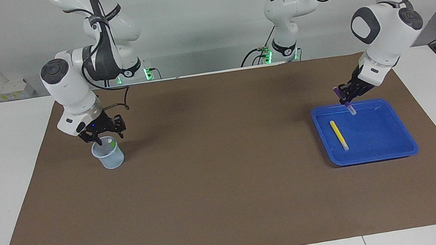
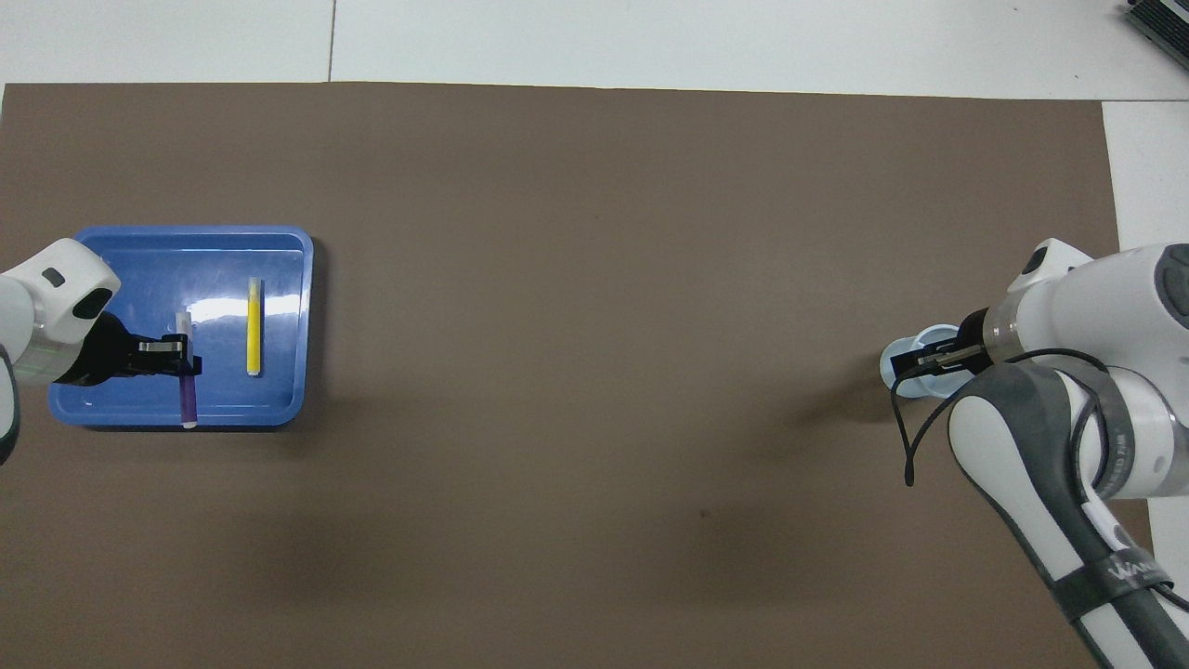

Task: Right arm passes pens to left for tray arrangement
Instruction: 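Open the left gripper and lift it from the tray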

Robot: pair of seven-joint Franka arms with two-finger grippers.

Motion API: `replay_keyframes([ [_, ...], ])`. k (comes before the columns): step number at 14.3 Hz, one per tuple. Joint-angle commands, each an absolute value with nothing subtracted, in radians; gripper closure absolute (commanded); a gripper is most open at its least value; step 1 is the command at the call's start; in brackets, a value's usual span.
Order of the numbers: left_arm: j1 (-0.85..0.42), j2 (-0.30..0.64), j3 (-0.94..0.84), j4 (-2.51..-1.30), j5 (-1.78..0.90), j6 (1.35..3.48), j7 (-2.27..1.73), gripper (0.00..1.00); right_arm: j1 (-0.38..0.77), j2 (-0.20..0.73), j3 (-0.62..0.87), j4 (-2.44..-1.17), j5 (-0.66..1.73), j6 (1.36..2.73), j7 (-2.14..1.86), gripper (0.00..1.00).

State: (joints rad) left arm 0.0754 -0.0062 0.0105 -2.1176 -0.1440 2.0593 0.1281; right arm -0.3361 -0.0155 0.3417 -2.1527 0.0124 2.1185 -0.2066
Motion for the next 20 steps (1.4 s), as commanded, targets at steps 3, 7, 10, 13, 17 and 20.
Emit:
replay_keyframes([
  [3, 0.109, 0.07, 0.002, -2.105, -0.098, 2.147, 0.181, 1.0, -0.356, -0.032, 0.354, -2.192, -0.005, 2.171, -0.213, 0.32],
  [7, 0.133, 0.133, 0.002, -2.091, -0.057, 2.215, 0.201, 1.0, -0.356, -0.018, 0.354, -2.192, -0.005, 2.19, -0.213, 0.37],
  [10, 0.146, 0.199, 0.002, -2.085, -0.057, 2.29, 0.206, 1.0, -0.356, -0.017, 0.354, -2.192, -0.005, 2.195, -0.213, 0.59],
  [13, 0.164, 0.254, 0.002, -2.086, -0.057, 2.364, 0.224, 1.0, -0.356, -0.017, 0.354, -2.191, -0.005, 2.197, -0.215, 0.84],
  [17, 0.178, 0.29, 0.002, -2.088, -0.057, 2.417, 0.224, 1.0, -0.357, -0.017, 0.354, -2.191, -0.005, 2.194, -0.216, 1.0],
  [20, 0.178, 0.293, 0.002, -2.088, -0.057, 2.427, 0.224, 1.0, -0.359, -0.011, 0.353, -2.169, -0.006, 2.18, -0.225, 1.0],
])
